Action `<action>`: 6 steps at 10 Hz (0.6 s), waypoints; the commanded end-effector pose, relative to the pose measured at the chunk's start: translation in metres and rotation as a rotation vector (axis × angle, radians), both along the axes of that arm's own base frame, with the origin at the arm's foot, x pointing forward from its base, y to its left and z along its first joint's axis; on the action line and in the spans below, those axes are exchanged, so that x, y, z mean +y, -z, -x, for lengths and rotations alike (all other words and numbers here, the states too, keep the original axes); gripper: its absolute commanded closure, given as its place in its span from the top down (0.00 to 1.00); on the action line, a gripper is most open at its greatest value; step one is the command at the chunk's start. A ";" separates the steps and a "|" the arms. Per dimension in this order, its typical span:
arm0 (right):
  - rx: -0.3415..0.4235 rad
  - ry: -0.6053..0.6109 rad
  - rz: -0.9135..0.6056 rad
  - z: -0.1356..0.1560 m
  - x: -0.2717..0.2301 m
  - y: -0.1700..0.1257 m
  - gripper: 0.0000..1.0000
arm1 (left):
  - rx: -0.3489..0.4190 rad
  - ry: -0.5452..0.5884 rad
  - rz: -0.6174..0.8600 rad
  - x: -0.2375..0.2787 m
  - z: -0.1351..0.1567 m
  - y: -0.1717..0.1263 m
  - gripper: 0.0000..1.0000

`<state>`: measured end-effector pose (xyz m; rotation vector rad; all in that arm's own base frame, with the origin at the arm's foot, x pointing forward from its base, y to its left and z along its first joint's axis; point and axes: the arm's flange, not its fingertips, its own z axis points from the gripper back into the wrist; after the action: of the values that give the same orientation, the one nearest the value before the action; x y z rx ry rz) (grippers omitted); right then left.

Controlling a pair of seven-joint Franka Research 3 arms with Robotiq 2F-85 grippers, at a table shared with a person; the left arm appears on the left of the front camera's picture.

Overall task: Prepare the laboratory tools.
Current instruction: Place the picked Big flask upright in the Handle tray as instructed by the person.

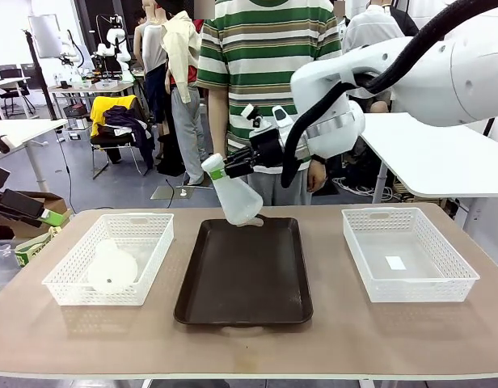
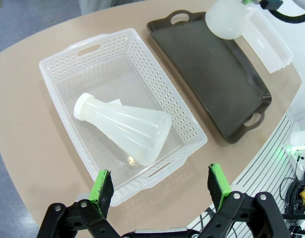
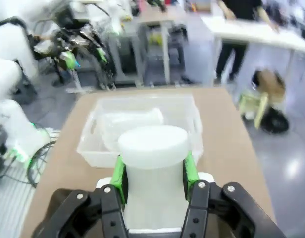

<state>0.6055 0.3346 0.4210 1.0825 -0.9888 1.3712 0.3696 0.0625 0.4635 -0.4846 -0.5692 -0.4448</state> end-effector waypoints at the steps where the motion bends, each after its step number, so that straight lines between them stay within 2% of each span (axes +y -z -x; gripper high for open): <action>1: -0.068 -0.218 -0.176 0.018 -0.022 0.030 0.00 | -0.014 0.019 0.011 0.002 0.001 0.004 1.00; 2: -0.098 -0.302 -0.265 0.011 -0.025 0.043 0.00 | -0.014 0.019 0.011 0.002 0.001 0.004 1.00; 3: -0.130 -0.320 -0.365 0.004 -0.027 0.055 0.00 | -0.014 0.019 0.011 0.002 0.001 0.004 1.00; 4: -0.136 -0.326 -0.425 0.002 -0.023 0.063 0.00 | -0.014 0.019 0.011 0.002 0.001 0.004 1.00; 6: -0.099 -0.302 -0.469 -0.005 -0.020 0.074 0.00 | -0.014 0.019 0.011 0.002 0.001 0.004 1.00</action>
<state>0.5983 0.3089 0.3406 1.5502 -1.2733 1.5473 0.3696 0.0625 0.4635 -0.4845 -0.5690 -0.4446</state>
